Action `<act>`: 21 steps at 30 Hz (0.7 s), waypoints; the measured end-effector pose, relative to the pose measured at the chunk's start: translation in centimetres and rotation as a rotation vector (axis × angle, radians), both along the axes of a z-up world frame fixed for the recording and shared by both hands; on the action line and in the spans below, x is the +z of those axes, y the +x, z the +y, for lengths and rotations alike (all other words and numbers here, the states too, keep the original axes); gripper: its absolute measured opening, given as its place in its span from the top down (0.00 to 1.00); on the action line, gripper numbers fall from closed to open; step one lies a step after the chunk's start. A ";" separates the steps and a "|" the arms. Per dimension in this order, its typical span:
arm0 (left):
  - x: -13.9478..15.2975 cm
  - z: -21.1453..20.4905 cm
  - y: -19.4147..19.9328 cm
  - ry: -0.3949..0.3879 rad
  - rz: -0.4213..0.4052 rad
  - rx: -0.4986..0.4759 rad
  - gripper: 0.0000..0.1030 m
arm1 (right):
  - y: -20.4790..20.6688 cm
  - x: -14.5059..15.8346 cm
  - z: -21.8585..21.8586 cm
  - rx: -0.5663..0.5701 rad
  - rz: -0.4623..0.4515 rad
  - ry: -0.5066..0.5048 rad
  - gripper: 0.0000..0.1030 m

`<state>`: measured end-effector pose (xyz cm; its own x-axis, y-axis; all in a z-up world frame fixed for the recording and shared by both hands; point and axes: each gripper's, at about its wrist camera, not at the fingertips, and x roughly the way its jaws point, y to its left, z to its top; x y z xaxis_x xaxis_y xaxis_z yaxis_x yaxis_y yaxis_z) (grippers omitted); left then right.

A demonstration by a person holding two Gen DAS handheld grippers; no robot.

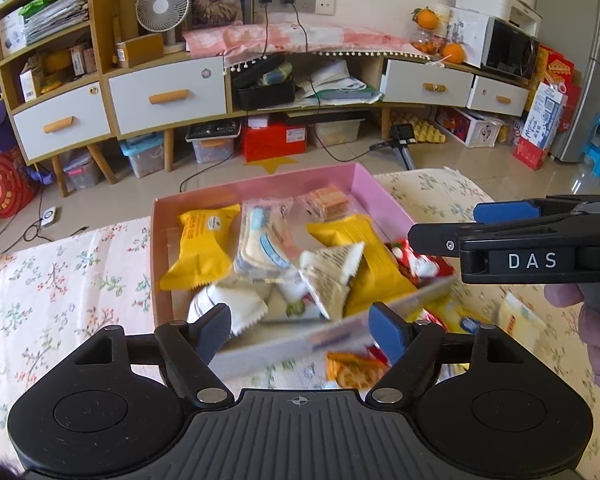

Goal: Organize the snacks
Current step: 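Withdraw both open tools from the box toward the remaining snacks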

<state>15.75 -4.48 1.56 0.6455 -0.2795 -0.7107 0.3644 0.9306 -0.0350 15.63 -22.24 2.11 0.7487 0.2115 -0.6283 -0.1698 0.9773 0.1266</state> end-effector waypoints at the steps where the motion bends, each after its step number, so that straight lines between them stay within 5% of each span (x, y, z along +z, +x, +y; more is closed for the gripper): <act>1: 0.0 0.0 -0.4 0.000 0.001 -0.002 0.23 | -0.3 0.0 0.0 0.003 0.000 -0.003 0.25; 21: -0.7 -0.5 -7.2 0.022 0.008 -0.054 0.09 | -6.1 -0.3 -0.1 0.067 0.003 -0.061 0.15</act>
